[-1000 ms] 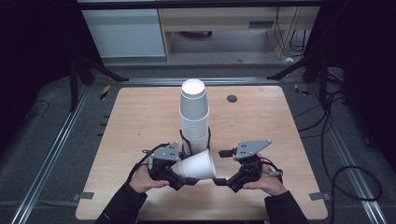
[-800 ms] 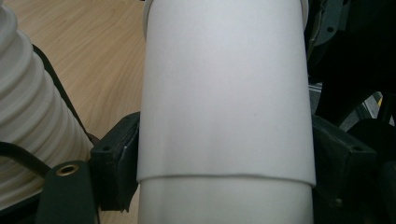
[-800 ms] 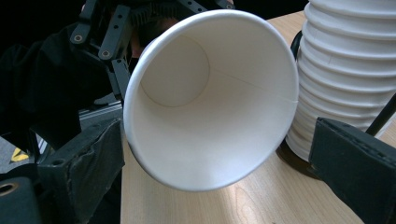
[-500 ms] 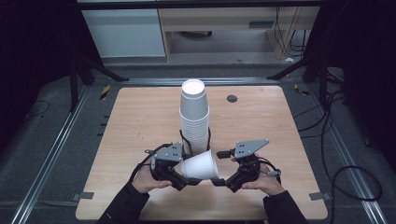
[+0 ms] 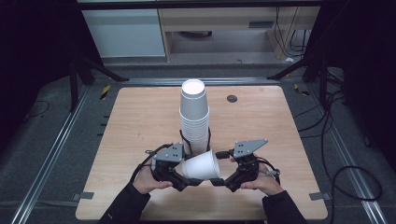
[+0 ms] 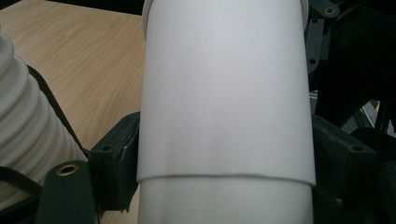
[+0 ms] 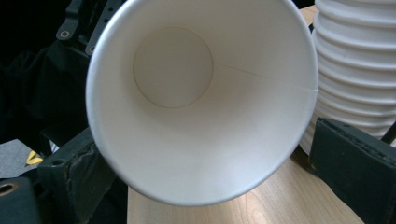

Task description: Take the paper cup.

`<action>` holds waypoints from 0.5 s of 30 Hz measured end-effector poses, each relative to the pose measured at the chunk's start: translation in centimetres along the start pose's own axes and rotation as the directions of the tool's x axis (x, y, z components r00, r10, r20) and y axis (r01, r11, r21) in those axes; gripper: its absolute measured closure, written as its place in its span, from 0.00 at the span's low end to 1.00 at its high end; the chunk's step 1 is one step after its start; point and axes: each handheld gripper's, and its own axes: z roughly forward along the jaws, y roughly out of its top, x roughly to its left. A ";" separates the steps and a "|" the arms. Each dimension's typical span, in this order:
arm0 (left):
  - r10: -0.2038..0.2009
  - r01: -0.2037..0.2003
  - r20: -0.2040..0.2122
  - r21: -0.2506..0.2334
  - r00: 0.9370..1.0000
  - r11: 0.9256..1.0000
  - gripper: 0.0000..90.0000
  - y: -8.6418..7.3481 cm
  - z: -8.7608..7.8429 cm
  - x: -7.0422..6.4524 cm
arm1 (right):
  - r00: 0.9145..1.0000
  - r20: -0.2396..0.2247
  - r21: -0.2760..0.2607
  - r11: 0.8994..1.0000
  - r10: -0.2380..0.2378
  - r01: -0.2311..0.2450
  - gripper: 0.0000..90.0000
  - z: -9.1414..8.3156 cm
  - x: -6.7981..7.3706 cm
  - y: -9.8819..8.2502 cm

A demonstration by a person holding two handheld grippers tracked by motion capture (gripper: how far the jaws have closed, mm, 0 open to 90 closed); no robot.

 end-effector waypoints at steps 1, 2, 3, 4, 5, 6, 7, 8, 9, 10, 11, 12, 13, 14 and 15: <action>0.005 -0.005 0.002 -0.002 1.000 1.000 0.23 0.0 0.1 -0.1 | 1.000 -0.008 -0.001 1.000 0.003 -0.003 0.04 0.1 0.0 0.0; 0.011 -0.011 0.001 -0.003 1.000 1.000 0.23 0.0 0.1 -0.1 | 1.000 -0.013 -0.002 1.000 0.004 -0.004 0.04 0.2 0.0 0.0; 0.006 -0.006 0.006 -0.005 1.000 1.000 0.23 0.1 0.1 -0.1 | 1.000 -0.014 -0.001 1.000 0.005 -0.005 0.04 0.3 0.0 0.0; 0.006 -0.006 0.006 -0.005 1.000 1.000 0.23 0.1 0.1 -0.1 | 1.000 -0.017 -0.001 1.000 0.006 -0.006 0.04 0.3 0.0 -0.1; 0.008 -0.008 0.008 -0.005 1.000 1.000 0.23 0.1 0.1 -0.2 | 1.000 -0.022 -0.002 1.000 0.008 -0.008 0.04 0.4 0.0 -0.1; 0.013 -0.013 0.007 -0.002 1.000 1.000 0.23 0.1 0.2 -0.2 | 1.000 -0.027 -0.004 1.000 0.010 -0.010 0.04 0.4 0.0 -0.1; 0.009 -0.009 0.006 0.000 1.000 1.000 0.23 0.1 0.2 -0.2 | 1.000 -0.025 0.001 1.000 0.011 -0.011 0.04 0.5 0.0 -0.1; 0.009 -0.009 0.006 0.000 1.000 1.000 0.23 0.1 0.2 -0.2 | 1.000 -0.025 0.001 1.000 0.011 -0.011 0.04 0.5 0.0 -0.1; 0.012 -0.012 0.010 0.007 1.000 1.000 0.23 0.1 0.3 -0.3 | 0.999 -0.035 0.003 1.000 0.009 -0.009 0.04 0.6 0.0 -0.2; 0.012 -0.012 0.010 0.007 1.000 1.000 0.23 0.1 0.3 -0.3 | 0.999 -0.035 0.003 1.000 0.009 -0.009 0.04 0.6 0.0 -0.2; 0.018 -0.018 0.011 0.008 1.000 1.000 0.23 0.1 0.4 -0.3 | 0.999 -0.041 0.006 1.000 0.009 -0.008 0.04 0.8 0.0 -0.3; 0.018 -0.019 0.016 0.012 1.000 1.000 0.23 0.0 0.6 -0.3 | 0.999 -0.043 0.005 1.000 0.009 -0.009 0.04 0.8 0.0 -0.3; 0.019 -0.019 0.013 0.013 1.000 1.000 0.23 0.0 0.7 -0.4 | 0.999 -0.046 0.004 1.000 0.009 -0.009 0.04 0.9 0.0 -0.3; 0.016 -0.017 0.015 0.014 1.000 1.000 0.23 0.0 0.8 -0.4 | 0.999 -0.046 0.004 1.000 0.009 -0.009 0.04 0.9 0.0 -0.3; 0.017 -0.017 0.015 0.014 1.000 1.000 0.23 0.0 0.8 -0.4 | 0.999 -0.047 0.002 1.000 0.010 -0.010 0.04 0.9 0.0 -0.3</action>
